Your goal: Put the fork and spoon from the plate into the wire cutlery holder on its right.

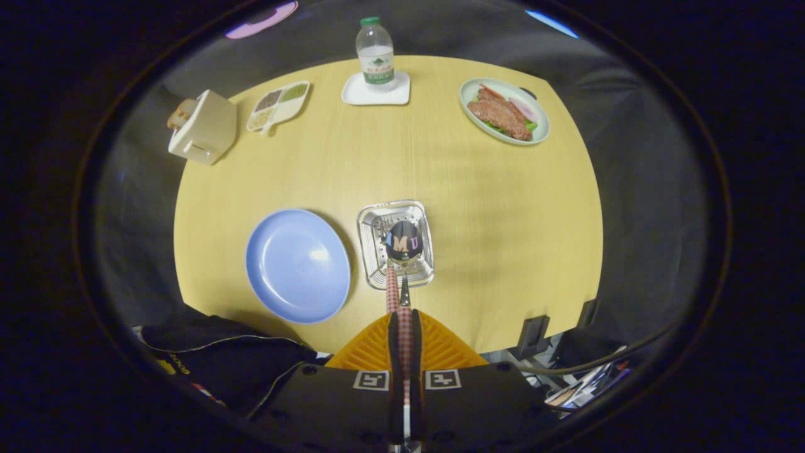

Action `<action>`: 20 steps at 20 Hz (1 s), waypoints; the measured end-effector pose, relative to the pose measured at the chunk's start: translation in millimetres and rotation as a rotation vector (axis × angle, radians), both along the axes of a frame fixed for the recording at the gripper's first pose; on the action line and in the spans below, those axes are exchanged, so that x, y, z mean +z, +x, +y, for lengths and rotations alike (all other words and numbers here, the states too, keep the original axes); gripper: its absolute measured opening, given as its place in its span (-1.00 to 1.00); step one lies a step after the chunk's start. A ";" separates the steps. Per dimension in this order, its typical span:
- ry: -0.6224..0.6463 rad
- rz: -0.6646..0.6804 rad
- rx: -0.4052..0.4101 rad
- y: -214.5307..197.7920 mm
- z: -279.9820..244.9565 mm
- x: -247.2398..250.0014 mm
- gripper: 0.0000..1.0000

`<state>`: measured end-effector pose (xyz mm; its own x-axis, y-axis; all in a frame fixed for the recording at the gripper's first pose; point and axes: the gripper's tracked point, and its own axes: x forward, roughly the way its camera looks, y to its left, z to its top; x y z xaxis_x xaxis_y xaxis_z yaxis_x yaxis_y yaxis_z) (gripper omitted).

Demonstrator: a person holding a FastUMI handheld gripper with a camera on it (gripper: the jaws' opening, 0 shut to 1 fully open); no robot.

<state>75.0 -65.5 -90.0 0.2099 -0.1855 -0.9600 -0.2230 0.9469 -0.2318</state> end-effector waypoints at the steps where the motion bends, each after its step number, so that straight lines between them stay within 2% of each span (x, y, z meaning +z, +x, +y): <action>1: -0.015 0.026 0.006 3.1 -2.1 -4.2 -0.87; 6: -0.030 0.121 0.008 21.3 1.2 -22.9 -0.87; 13: -0.047 0.165 0.005 26.8 1.3 -40.3 -0.81; 20: 0.084 0.038 -0.044 41.3 12.0 -27.6 0.80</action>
<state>116.2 -53.5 -117.6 0.1670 -0.1120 -0.9796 -0.1882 0.9717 -0.1431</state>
